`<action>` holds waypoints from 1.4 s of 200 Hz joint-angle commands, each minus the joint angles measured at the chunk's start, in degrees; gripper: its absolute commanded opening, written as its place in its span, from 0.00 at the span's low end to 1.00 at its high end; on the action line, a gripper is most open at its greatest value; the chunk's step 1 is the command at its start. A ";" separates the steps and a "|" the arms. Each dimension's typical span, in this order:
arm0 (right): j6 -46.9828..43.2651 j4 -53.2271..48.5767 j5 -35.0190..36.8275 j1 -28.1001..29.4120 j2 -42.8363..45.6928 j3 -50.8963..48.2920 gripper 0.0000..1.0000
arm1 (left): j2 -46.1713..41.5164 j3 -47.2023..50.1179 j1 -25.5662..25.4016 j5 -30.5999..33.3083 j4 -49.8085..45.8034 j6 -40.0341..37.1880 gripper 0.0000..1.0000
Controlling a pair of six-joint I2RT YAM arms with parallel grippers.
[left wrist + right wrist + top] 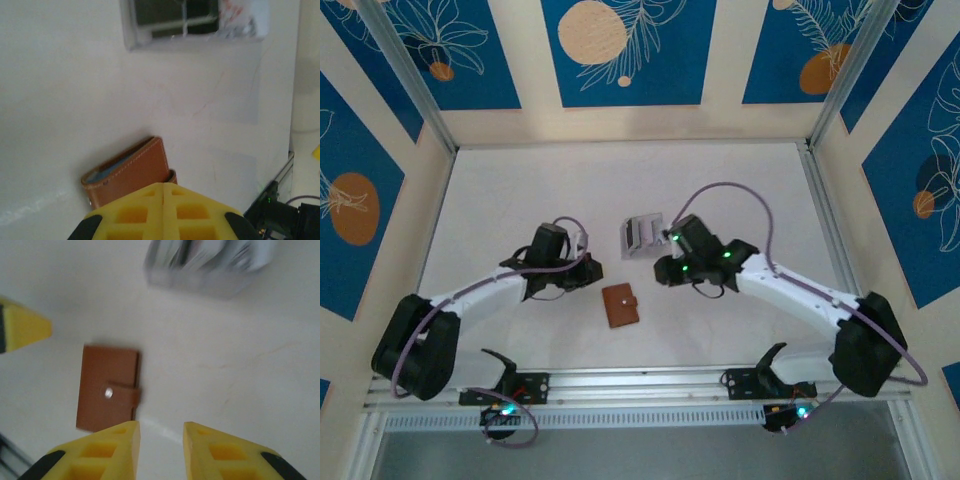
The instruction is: Put the credit cards into the card holder
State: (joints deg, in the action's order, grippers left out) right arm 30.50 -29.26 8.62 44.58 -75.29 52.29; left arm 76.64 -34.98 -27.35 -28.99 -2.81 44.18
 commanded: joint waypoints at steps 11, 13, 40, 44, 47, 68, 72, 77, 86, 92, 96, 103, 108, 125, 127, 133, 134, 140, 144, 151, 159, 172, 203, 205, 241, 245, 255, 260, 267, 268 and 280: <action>0.63 1.30 -0.97 5.95 -6.69 3.41 0.35 | 2.65 1.89 -1.03 -3.39 6.17 2.97 0.04; 0.57 1.44 -1.04 6.24 -7.28 3.64 0.36 | 2.90 1.92 -1.06 -3.40 6.29 3.00 0.04; -0.05 2.86 -2.51 9.14 -14.13 6.57 0.38 | 6.13 1.86 -1.12 -3.34 7.54 2.34 0.04; -0.07 3.14 -2.76 9.33 -14.95 6.94 0.38 | 6.69 1.90 -1.08 -3.28 7.70 2.17 0.04; -0.17 3.22 -2.92 9.45 -15.55 7.22 0.38 | 7.20 2.01 -1.12 -3.28 7.89 2.09 0.03; -0.58 3.40 -3.65 10.25 -18.72 9.14 0.35 | 10.61 2.56 -1.10 -4.36 10.25 2.08 0.01; -0.66 3.38 -3.62 10.41 -19.23 9.50 0.35 | 11.07 2.68 -1.12 -4.32 10.44 2.11 0.01; -0.70 3.25 -3.64 10.60 -19.68 9.86 0.35 | 11.48 3.02 -1.11 -4.17 10.76 2.10 0.00; -0.82 2.95 -3.70 10.78 -20.71 10.47 0.36 | 11.92 3.70 -1.12 -3.87 11.27 2.22 0.00; -0.97 2.80 -3.63 10.86 -21.35 10.83 0.36 | 12.16 4.16 -1.12 -3.64 11.57 2.20 0.00; -1.05 2.70 -3.61 10.91 -21.72 11.02 0.36 | 12.29 4.43 -1.12 -3.51 11.63 2.09 0.00; -1.12 2.54 -3.53 10.97 -22.30 11.28 0.38 | 12.47 4.80 -1.11 -3.39 11.69 1.88 0.00; -1.21 2.38 -3.59 11.01 -22.76 11.47 0.39 | 12.64 4.99 -1.09 -3.29 11.56 1.68 0.00; -1.30 2.14 -3.46 11.44 -24.06 12.18 0.41 | 12.99 5.62 -1.12 -3.00 11.43 1.13 0.00; -1.36 2.13 -3.44 11.50 -24.28 12.28 0.41 | 13.03 5.69 -1.12 -2.98 11.49 1.07 0.00; -1.48 2.06 -3.20 11.73 -24.79 12.58 0.42 | 13.16 5.84 -1.12 -2.86 11.43 0.92 0.00; -1.53 2.03 -3.14 11.75 -24.90 12.62 0.42 | 13.17 5.87 -1.12 -2.84 11.47 0.95 0.00; -1.66 1.95 -2.80 11.95 -25.43 12.87 0.43 | 13.26 6.04 -1.12 -2.92 11.58 0.80 0.00; -1.67 1.86 -2.53 12.02 -25.86 13.04 0.43 | 13.31 6.14 -1.10 -2.84 11.67 0.81 0.00; -1.60 1.73 -2.18 12.13 -26.51 13.39 0.43 | 13.42 6.39 -1.12 -2.85 11.89 0.77 0.00; -1.67 1.51 -1.54 12.41 -27.14 13.66 0.43 | 13.51 6.65 -1.10 -2.82 12.24 0.86 0.00; -1.62 1.29 0.22 13.18 -28.11 13.95 0.43 | 13.75 7.15 -1.12 -2.86 12.73 1.03 0.00; -0.06 0.33 7.09 14.83 -30.80 13.95 0.42 | 14.26 7.86 -1.11 -3.37 13.98 1.15 0.00; 0.07 0.16 7.61 14.99 -30.93 13.97 0.42 | 14.37 7.83 -1.12 -3.42 13.97 1.16 0.00; 2.15 -2.64 16.81 17.51 -33.30 14.72 0.39 | 14.73 8.19 -1.11 -3.24 14.02 0.77 0.00; 2.62 -3.10 17.93 17.71 -33.57 14.87 0.38 | 14.74 8.26 -1.12 -3.26 14.06 0.81 0.00; 3.69 -4.27 19.59 17.96 -34.31 15.03 0.36 | 14.76 8.43 -1.12 -3.15 14.28 0.74 0.00; 4.00 -4.48 19.75 17.99 -34.62 15.03 0.35 | 14.76 8.52 -1.07 -3.11 14.36 0.81 0.00; 4.19 -4.83 19.85 18.00 -35.05 15.05 0.34 | 14.84 8.62 -1.07 -3.05 14.41 0.76 0.00; 4.20 -4.84 19.85 18.00 -35.12 15.09 0.33 | 14.85 8.66 -1.10 -3.02 14.41 0.79 0.00; 4.44 -5.07 19.77 17.90 -35.83 15.19 0.30 | 14.94 8.81 -1.11 -2.99 14.54 0.74 0.00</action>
State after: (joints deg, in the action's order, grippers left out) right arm 32.84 -30.89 24.18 62.94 -106.72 68.36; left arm 89.01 -28.53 -27.99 -32.64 15.46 46.00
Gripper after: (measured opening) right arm 0.322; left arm 0.042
